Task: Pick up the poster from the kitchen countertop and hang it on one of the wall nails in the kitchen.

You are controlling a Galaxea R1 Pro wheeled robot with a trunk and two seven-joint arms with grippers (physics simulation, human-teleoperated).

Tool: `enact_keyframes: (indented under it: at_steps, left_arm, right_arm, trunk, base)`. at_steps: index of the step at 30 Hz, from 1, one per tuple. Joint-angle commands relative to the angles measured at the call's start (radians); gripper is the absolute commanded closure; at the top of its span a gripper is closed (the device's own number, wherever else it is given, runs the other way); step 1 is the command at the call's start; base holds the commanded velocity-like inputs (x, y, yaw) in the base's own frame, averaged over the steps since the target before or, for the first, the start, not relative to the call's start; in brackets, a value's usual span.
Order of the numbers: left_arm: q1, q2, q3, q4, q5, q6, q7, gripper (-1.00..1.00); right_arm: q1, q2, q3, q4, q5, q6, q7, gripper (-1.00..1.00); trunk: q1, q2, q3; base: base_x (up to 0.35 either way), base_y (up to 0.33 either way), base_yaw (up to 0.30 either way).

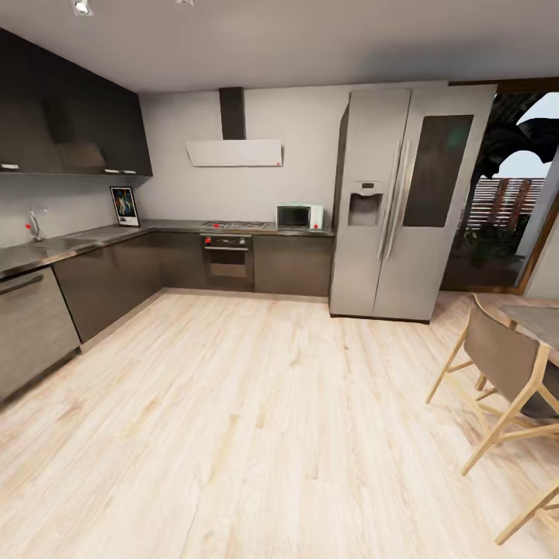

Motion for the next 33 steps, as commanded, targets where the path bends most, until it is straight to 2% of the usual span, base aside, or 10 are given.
enact_keyframes:
  at_steps: [1,4,7,24,26,30,32,33]
  left_arm:
    - [0.000,0.000,0.000,0.000,0.000,0.000,0.000,-1.00]
    - [0.012,-0.017,-0.001,-0.017,0.004,-0.009,0.000,-1.00]
    - [0.012,-0.032,-0.001,-0.026,0.004,-0.009,0.000,-1.00]
    - [0.012,-0.033,-0.001,-0.027,0.004,-0.009,0.000,-1.00]
    - [0.011,-0.042,0.002,-0.038,0.003,-0.020,-0.001,-1.00]
    - [0.011,-0.045,0.003,-0.061,0.002,-0.043,-0.001,-1.00]
    - [0.011,-0.045,0.005,-0.072,0.001,-0.051,0.000,-1.00]
    - [0.011,-0.045,0.007,-0.723,0.001,-0.054,-0.001,-1.00]
  right_arm:
    - [0.000,0.000,0.000,0.000,0.000,0.000,0.000,-1.00]
    - [-0.010,-0.015,0.004,-0.004,0.003,-0.001,-0.001,-1.00]
    - [-0.010,-0.015,0.004,-0.004,0.003,-0.001,-0.001,-1.00]
    - [-0.010,-0.015,0.004,-0.004,0.003,-0.001,-0.002,-1.00]
    - [-0.021,-0.024,0.002,-0.016,0.002,-0.012,0.000,-1.00]
    - [-0.044,-0.030,0.001,-0.039,0.003,-0.035,0.001,-1.00]
    - [-0.056,-0.041,0.001,-0.050,0.004,-0.046,0.001,-1.00]
    - [-0.147,-0.057,0.000,-0.472,0.004,-0.168,0.001,-1.00]
  trunk:
    - [0.000,0.000,0.000]
    - [0.000,0.000,0.000]
    - [0.000,0.000,0.000]
    - [0.000,0.000,0.000]
    - [0.000,0.000,0.000]
    - [0.000,0.000,0.000]
    - [0.000,0.000,0.000]
    - [0.000,0.000,0.000]
  base:
    - [0.000,0.000,0.000]
    - [0.000,0.000,0.000]
    - [0.000,0.000,0.000]
    - [0.000,0.000,0.000]
    - [0.000,0.000,0.000]
    - [0.000,0.000,0.000]
    - [0.000,0.000,0.000]
    - [0.000,0.000,0.000]
